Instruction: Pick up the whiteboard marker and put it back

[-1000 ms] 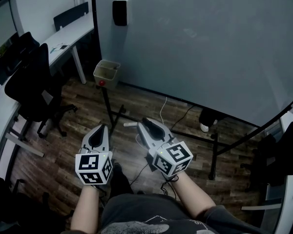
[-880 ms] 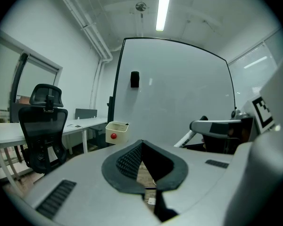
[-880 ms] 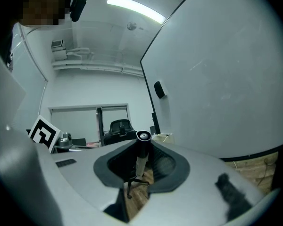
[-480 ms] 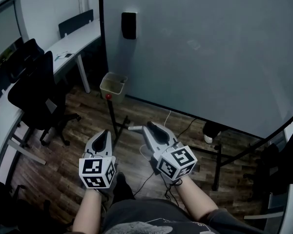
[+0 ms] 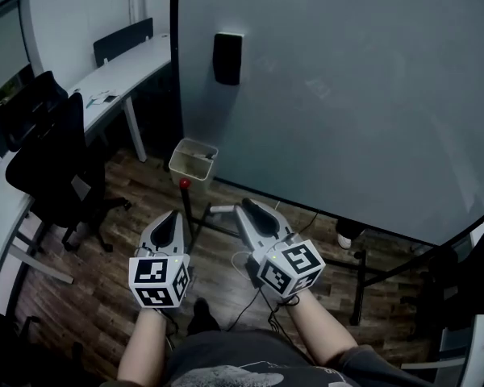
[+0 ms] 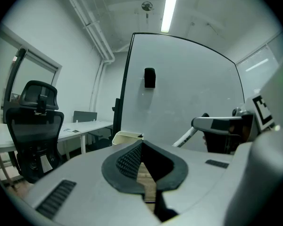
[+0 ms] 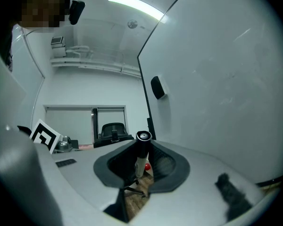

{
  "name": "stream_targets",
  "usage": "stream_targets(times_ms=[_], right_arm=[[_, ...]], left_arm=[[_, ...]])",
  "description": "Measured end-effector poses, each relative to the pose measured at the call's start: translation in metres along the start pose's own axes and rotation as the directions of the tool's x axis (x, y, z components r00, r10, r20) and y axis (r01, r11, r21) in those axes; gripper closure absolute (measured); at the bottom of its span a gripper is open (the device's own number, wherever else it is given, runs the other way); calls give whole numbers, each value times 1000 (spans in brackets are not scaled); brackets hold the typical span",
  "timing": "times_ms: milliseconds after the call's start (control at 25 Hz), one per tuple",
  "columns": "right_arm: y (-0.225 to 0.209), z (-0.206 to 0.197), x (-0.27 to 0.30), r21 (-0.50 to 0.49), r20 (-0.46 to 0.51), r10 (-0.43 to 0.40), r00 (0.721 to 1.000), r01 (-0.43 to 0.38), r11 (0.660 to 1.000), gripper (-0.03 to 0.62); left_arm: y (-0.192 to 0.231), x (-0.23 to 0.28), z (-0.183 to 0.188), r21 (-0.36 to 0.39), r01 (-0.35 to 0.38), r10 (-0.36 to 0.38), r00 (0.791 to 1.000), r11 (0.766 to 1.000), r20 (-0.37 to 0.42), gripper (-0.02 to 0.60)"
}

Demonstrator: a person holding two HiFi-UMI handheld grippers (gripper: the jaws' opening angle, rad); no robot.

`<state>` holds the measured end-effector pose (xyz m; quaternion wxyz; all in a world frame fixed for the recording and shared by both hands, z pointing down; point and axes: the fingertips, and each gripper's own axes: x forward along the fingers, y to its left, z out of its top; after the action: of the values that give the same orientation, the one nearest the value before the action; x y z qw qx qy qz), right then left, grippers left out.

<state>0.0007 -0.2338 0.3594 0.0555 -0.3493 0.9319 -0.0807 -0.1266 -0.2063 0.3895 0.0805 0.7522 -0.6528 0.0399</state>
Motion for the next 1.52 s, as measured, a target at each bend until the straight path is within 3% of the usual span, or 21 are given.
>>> stream_targets(times_ms=[320, 800, 1120, 1520], right_arm=[[-13, 8, 60, -6, 18, -30, 999, 30, 1000, 511], [-28, -7, 134, 9, -14, -81, 997, 81, 997, 511], [-40, -36, 163, 5, -77, -101, 992, 102, 995, 511], [-41, -57, 176, -10, -128, -100, 987, 99, 995, 511]], left_arm=[[41, 38, 14, 14, 21, -21, 1000, 1000, -2, 569], [92, 90, 7, -12, 60, -61, 997, 998, -48, 569], [101, 128, 4, 1, 127, -127, 989, 992, -71, 569], [106, 149, 4, -4, 152, -151, 985, 988, -82, 569]])
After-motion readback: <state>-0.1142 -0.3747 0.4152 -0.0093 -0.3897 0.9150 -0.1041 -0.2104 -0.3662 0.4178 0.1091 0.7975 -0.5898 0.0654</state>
